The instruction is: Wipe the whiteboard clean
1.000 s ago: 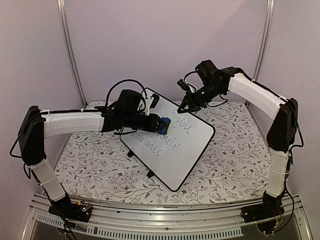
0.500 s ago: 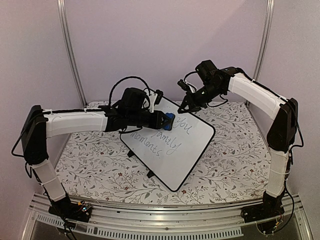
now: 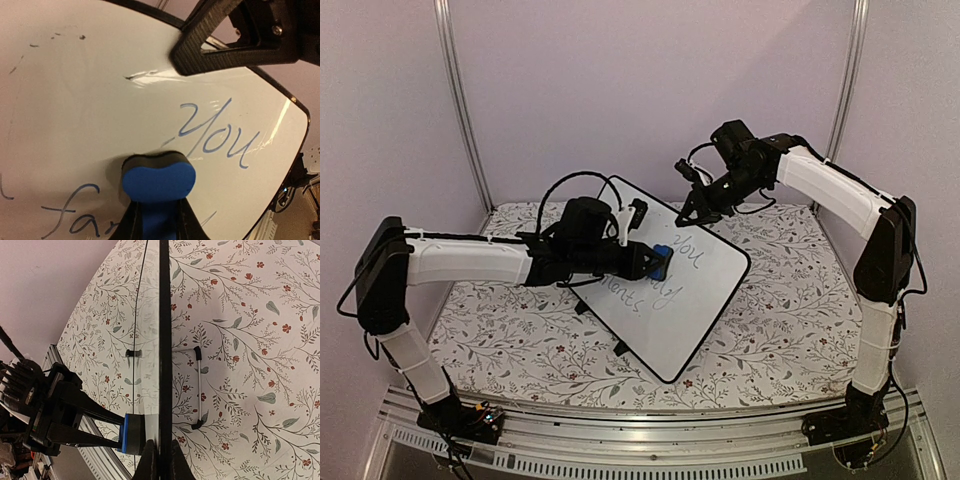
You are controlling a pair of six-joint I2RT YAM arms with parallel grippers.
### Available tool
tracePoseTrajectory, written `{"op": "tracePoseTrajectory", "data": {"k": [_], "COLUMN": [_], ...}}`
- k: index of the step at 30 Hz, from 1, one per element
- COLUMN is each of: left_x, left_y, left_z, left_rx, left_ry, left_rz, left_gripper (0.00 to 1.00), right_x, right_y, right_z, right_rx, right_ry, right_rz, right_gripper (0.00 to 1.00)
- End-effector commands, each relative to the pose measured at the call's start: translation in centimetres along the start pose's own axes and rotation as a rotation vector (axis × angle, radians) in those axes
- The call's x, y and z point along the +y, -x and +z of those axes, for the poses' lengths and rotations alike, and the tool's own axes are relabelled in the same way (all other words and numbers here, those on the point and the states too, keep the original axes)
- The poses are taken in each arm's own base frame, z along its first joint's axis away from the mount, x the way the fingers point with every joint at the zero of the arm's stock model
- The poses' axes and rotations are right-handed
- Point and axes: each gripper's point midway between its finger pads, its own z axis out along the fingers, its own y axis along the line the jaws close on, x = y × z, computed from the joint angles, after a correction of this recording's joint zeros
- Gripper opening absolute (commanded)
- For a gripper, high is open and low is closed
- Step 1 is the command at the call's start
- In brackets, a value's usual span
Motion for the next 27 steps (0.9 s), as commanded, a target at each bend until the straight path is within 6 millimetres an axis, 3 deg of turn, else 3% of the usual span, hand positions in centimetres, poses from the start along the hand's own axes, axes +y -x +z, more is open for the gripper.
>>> {"op": "tracePoseTrajectory", "data": {"k": [1,10,17,23,27], "left_x": [2.1,1.5,1.7,1.8,2.0], "left_y": [-6.9,-1.4,-0.9,2.0,2.8], "left_z": [1.6,3.1,2.9,1.9,1.6], "left_rx": [0.224,0.140,0.126,0.069,0.060], "left_ry": [0.076,0.133,0.146,0.156,0.162], "left_rz": [-0.037,0.011,0.010,0.016,0.023], "left_gripper": [0.00,0.00,0.00,0.00,0.00], "right_x": [3.2,3.3,3.3,3.4,3.4], "right_y": [-1.5,-1.6,-1.6,-1.6,-1.6], "right_z": [1.0,1.1,1.1,1.2,1.1], "right_rx": [0.045,0.047,0.046,0.048,0.047], "right_ry": [0.042,0.042,0.043,0.044,0.043], "right_rz": [-0.148,-0.148,-0.150,-0.151,-0.152], "right_gripper": [0.00,0.00,0.00,0.00,0.00]}}
